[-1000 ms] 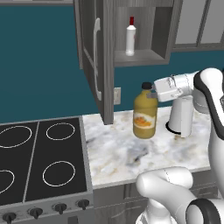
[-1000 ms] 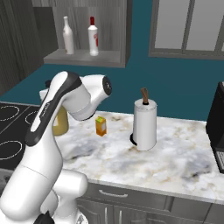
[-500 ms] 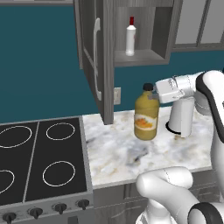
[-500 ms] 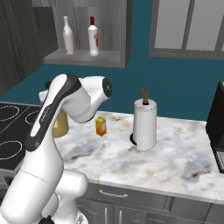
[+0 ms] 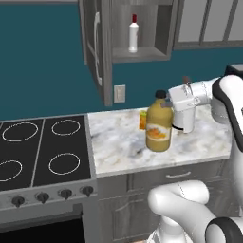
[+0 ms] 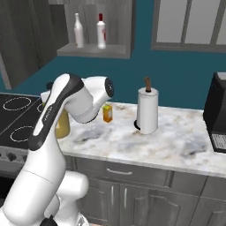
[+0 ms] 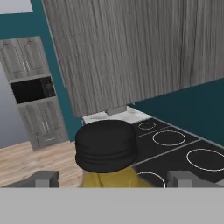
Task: Sort all alcoholic drinks to one cabinet, and non-alcoholic drinks to the other.
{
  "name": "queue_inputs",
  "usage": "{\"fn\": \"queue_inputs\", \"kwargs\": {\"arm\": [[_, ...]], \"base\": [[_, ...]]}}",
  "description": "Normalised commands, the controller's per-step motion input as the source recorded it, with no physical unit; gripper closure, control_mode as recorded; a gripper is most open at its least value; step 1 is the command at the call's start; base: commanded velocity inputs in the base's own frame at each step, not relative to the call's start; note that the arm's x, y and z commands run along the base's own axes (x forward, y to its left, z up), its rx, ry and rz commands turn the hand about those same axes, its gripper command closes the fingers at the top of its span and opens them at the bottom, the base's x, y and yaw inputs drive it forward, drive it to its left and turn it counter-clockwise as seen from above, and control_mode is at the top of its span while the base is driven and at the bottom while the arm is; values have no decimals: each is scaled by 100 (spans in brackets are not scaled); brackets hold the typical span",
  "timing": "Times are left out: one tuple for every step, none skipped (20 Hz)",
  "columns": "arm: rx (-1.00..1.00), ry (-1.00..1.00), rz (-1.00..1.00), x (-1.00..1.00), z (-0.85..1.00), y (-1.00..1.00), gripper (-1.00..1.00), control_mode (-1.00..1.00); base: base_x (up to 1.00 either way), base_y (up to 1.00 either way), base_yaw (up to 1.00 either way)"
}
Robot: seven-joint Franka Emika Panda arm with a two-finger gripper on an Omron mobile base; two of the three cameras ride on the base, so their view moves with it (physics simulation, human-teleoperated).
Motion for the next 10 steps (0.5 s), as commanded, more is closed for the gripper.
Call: {"fn": "queue_inputs", "kwargs": {"arm": [[0,0,0,0,0,0,100,100],[0,0,0,0,0,0,100,100],[0,0,0,0,0,0,100,100],[0,0,0,0,0,0,100,100],[0,0,0,0,0,0,100,100],[0,0,0,0,0,0,100,100],[0,0,0,0,0,0,100,100],[0,0,0,0,0,0,100,100],[0,0,0,0,0,0,100,100],[0,0,0,0,0,0,100,100]], "base": [[-99,-11,0],[-91,-10,0],[-81,-9,-1],[-74,-9,-1],[-70,-11,0],[-66,-12,0],[-60,-10,0],[-53,-9,0],[-49,-10,0],[-49,-15,0]]}}
